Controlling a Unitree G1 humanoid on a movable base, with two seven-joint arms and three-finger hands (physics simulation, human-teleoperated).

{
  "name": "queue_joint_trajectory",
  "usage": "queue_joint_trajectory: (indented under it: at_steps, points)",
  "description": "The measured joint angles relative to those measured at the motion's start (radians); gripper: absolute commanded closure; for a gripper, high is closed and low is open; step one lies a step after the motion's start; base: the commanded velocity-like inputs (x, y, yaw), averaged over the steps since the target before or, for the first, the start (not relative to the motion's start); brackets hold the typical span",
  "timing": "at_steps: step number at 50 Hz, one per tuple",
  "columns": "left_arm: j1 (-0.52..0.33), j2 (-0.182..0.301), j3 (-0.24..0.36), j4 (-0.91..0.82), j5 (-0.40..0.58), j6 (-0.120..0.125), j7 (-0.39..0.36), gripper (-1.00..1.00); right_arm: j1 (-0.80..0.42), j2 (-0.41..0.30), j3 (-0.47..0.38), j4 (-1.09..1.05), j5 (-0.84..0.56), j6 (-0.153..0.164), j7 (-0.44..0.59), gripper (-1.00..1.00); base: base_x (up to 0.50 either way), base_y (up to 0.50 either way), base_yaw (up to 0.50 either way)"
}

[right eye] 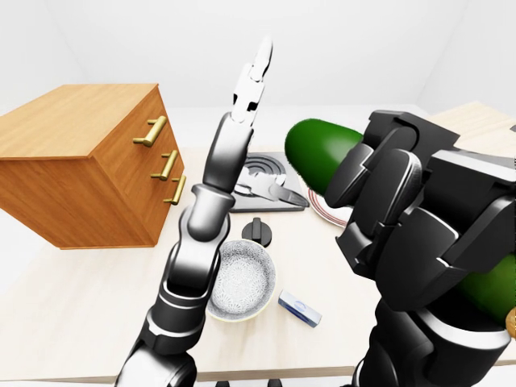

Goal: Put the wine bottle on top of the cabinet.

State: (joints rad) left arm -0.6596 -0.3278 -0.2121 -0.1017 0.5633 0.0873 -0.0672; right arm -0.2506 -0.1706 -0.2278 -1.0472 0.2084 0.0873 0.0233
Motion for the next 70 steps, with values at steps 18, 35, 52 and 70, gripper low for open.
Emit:
queue_joint_trajectory:
  at_steps: [18, 35, 52, 70]
  points:
    - [-0.059, -0.021, 0.001, 0.036, 0.032, 0.000, -0.006, -1.00, 0.050, 0.025, 0.008, 0.000, -0.007, 0.000, 0.011, 1.00, 0.00, 0.00, 0.00]
    - [-0.016, -0.021, -0.041, 0.026, 0.078, 0.000, -0.049, 0.95, 0.082, 0.046, 0.003, 0.000, -0.030, 0.000, 0.014, 1.00, 0.00, 0.00, 0.00]
    - [0.035, -0.021, -0.067, 0.013, 0.147, -0.023, -0.054, 0.93, 0.096, 0.051, 0.039, 0.000, -0.008, 0.000, 0.031, 1.00, 0.00, 0.00, 0.00]
    - [0.041, -0.021, -0.053, 0.046, 0.139, -0.046, -0.037, 0.96, 0.123, 0.064, 0.055, 0.003, -0.040, 0.000, 0.040, -1.00, 0.00, 0.00, 0.00]
